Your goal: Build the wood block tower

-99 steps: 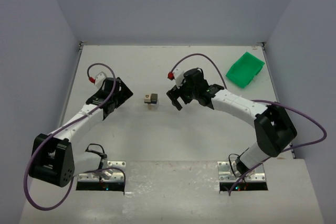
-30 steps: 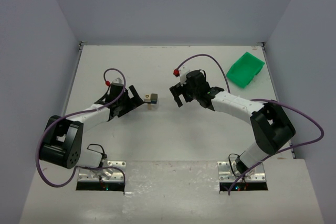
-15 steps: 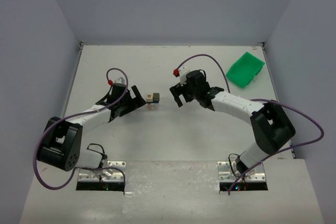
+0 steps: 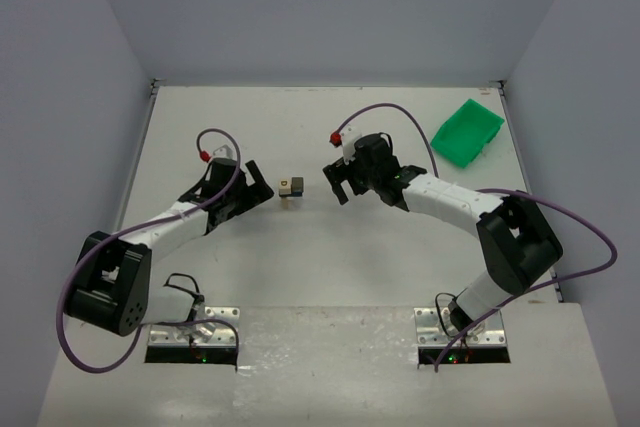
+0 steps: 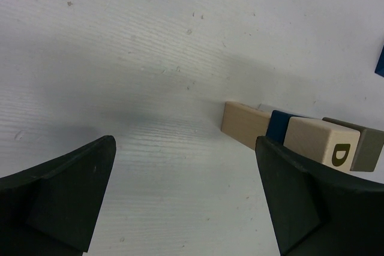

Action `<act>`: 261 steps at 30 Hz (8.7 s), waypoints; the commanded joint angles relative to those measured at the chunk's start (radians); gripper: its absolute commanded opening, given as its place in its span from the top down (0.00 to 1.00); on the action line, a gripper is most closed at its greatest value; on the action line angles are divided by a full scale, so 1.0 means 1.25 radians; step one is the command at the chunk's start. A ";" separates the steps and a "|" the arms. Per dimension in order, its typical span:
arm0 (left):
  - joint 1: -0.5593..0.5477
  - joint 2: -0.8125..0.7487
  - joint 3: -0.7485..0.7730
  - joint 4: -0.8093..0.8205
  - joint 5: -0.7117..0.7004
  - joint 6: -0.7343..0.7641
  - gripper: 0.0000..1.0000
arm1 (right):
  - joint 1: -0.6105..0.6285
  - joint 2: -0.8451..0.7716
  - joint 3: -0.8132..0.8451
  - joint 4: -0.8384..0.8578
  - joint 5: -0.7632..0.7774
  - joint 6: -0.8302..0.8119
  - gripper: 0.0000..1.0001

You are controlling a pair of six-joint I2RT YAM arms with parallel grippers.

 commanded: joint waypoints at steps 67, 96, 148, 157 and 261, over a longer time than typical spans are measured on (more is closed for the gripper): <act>-0.016 0.047 0.089 0.007 -0.022 0.001 0.00 | 0.080 0.175 0.218 0.038 -0.037 0.000 0.01; -0.032 0.050 0.090 -0.014 -0.055 -0.004 0.00 | 0.080 0.168 0.222 0.011 0.023 0.010 0.01; -0.023 -0.160 0.130 -0.156 -0.353 -0.133 0.00 | -0.201 0.380 0.383 -0.161 0.085 0.275 0.36; -0.023 -0.170 0.123 -0.153 -0.347 -0.128 0.00 | -0.200 0.371 0.366 -0.160 0.073 0.272 0.60; -0.022 -0.218 0.104 -0.168 -0.379 -0.151 0.00 | 0.126 0.415 0.763 -0.568 -0.370 -0.590 0.61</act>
